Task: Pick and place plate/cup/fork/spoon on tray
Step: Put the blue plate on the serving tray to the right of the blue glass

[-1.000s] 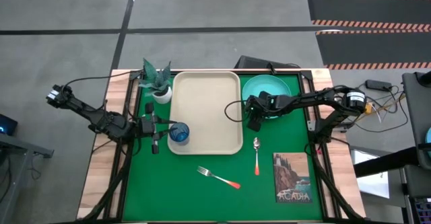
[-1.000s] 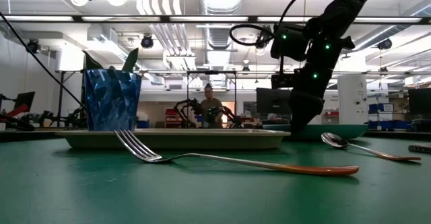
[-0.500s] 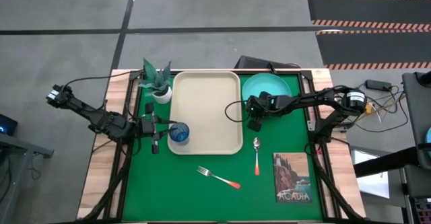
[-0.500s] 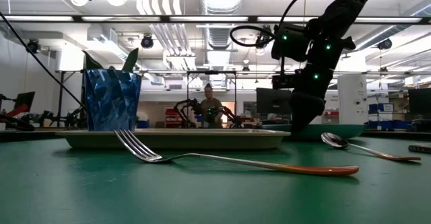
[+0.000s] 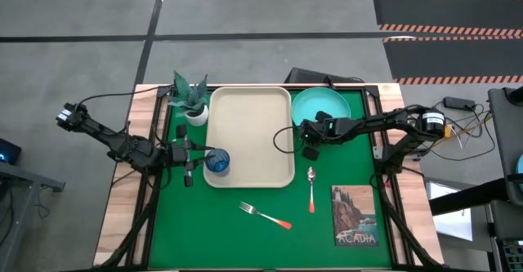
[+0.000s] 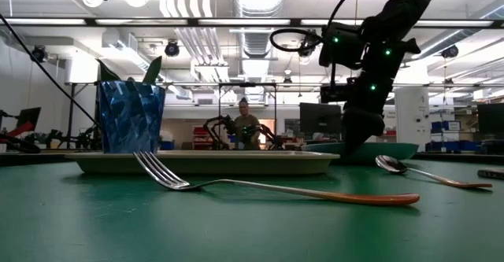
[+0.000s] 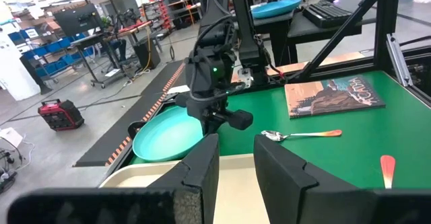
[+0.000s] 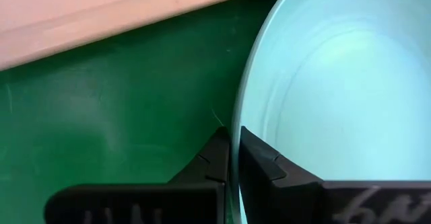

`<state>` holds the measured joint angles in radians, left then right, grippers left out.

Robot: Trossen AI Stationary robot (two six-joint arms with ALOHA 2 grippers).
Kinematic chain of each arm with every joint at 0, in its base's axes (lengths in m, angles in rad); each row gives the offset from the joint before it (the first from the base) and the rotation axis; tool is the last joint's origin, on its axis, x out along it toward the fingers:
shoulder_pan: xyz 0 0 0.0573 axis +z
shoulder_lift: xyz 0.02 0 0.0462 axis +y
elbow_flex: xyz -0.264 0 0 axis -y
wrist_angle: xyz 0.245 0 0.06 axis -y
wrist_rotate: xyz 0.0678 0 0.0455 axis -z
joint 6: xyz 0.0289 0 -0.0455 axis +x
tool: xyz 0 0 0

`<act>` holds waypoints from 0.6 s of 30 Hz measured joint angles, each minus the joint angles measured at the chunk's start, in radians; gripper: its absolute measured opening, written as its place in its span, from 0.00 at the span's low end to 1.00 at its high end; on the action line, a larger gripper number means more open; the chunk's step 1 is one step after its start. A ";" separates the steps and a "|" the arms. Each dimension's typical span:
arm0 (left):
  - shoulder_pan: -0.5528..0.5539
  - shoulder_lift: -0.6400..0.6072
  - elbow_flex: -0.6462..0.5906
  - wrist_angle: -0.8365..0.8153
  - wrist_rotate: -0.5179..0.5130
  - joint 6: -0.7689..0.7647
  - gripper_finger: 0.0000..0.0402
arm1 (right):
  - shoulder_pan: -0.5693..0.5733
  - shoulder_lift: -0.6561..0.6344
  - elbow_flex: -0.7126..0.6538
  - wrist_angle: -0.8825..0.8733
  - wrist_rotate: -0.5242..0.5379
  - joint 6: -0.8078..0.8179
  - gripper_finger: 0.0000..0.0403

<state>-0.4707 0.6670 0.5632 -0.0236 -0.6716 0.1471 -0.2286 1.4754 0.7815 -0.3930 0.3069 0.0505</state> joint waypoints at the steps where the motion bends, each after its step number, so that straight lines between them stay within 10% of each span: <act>1: 0.000 0.000 0.000 0.000 0.000 0.000 0.20 | 0.007 -0.001 -0.001 -0.004 0.010 0.001 0.02; 18: 0.000 0.000 0.000 0.000 0.000 -0.001 0.20 | 0.041 -0.131 0.024 -0.036 0.055 -0.037 0.02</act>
<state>-0.4709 0.6670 0.5632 -0.0238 -0.6720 0.1463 -0.1875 1.3448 0.8056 -0.4290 0.3621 0.0137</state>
